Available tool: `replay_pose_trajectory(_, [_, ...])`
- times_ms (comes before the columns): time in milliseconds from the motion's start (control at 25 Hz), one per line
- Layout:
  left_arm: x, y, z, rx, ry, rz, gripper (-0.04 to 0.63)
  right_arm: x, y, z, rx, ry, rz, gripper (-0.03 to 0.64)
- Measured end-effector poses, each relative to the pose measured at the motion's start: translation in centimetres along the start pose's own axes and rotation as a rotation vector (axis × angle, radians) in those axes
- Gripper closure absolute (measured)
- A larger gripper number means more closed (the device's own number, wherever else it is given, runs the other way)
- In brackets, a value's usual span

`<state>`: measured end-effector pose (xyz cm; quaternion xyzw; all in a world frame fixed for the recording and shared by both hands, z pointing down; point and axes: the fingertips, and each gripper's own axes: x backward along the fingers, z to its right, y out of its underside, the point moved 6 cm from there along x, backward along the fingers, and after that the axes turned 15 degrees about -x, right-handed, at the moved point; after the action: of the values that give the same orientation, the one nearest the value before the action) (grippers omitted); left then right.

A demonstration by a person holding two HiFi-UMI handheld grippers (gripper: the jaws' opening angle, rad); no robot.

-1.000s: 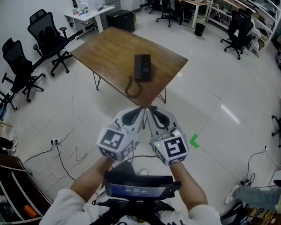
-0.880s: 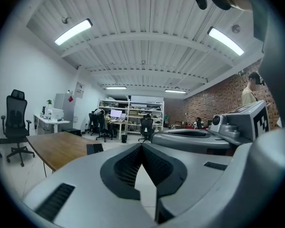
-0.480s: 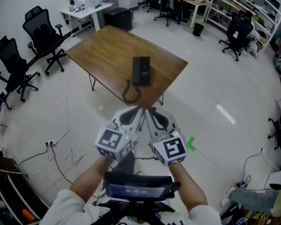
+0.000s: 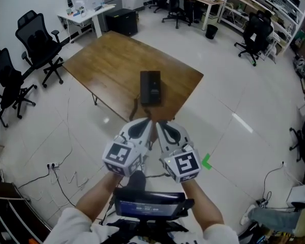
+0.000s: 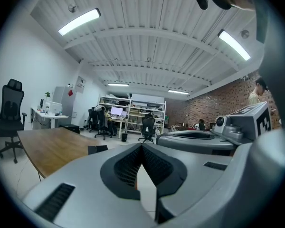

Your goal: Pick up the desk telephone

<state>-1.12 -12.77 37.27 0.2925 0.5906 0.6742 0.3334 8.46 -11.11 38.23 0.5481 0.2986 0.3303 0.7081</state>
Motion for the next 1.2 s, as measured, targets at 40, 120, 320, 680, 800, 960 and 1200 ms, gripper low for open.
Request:
replay_pose_trajectory(40, [-0.6,0.1,-0.5,0.003,0.002,-0.001,0.595,-0.7,0.0,0.4,-0.001,0.003,-0.001,0.612])
replay_pose_trajectory(120, [-1.7,0.6,-1.6,0.009,0.009,-0.003,0.595,-2.0,0.0,1.2,-0.004,0.009,-0.005,0.612])
replay_pose_trajectory(320, [-4.4,1.8,-3.9,0.017,0.026,-0.009,0.595,-5.0,-0.2,3.2,-0.016,0.017,-0.016,0.612])
replay_pose_trajectory(680, [-8.1,3.6,-7.6,0.043,0.057,-0.028,0.595,-9.9,0.3,6.0,-0.054,0.04,-0.048,0.612])
replay_pose_trajectory(800, [-9.4,4.3,-8.8,0.071,0.069,-0.037,0.595,-11.4,0.6,7.2,-0.074,0.045,-0.063,0.608])
replay_pose_trajectory(960, [-10.8,6.1,-10.5,0.079,0.104,-0.075,0.595,-13.6,1.7,8.8,-0.103,0.065,-0.1,0.551])
replay_pose_trajectory(1200, [-12.8,9.7,-13.0,0.145,0.129,-0.147,0.466,-16.6,3.8,11.3,-0.175,0.077,-0.167,0.475])
